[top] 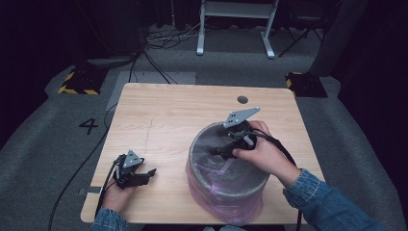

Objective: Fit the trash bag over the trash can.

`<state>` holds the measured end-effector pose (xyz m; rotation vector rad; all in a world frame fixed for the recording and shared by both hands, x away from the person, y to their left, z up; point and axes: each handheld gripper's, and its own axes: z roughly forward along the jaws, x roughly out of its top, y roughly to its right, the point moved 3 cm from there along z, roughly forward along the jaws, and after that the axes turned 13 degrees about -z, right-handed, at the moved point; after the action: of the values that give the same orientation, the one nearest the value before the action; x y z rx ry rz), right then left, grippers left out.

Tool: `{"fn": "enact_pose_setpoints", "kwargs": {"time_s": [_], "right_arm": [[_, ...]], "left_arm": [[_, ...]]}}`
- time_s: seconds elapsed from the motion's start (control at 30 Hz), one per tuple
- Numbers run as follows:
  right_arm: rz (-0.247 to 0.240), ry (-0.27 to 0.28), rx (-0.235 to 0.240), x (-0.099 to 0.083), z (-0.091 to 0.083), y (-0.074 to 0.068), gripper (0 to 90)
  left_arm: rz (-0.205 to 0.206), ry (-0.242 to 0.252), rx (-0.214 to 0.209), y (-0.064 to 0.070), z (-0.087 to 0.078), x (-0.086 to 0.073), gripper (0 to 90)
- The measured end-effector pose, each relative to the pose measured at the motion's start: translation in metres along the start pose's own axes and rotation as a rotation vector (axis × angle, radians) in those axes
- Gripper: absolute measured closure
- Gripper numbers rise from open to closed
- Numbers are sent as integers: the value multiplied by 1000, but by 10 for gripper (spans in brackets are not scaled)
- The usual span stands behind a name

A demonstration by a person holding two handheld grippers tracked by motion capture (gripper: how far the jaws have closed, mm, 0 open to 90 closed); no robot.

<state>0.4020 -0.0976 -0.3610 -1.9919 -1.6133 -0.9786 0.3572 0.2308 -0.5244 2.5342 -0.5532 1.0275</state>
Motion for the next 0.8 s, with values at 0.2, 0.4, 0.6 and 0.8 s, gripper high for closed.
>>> {"fn": "enact_pose_setpoints", "kwargs": {"time_s": [0.2, 0.4, 0.6, 0.8], "right_arm": [[-30, -68, 1, -9, 16, -3, 253], [-34, -141, 21, -17, 30, -5, 267], [-40, -235, 47, -25, 42, -8, 267], [-27, -303, 57, -30, 53, -8, 259]], "left_arm": [[-1, 0, 0, 0, 0, 0, 340], [0, 0, 0, 0, 0, 0, 340], [1, 0, 1, 0, 0, 0, 340], [0, -1, 0, 0, 0, 0, 340]]}}
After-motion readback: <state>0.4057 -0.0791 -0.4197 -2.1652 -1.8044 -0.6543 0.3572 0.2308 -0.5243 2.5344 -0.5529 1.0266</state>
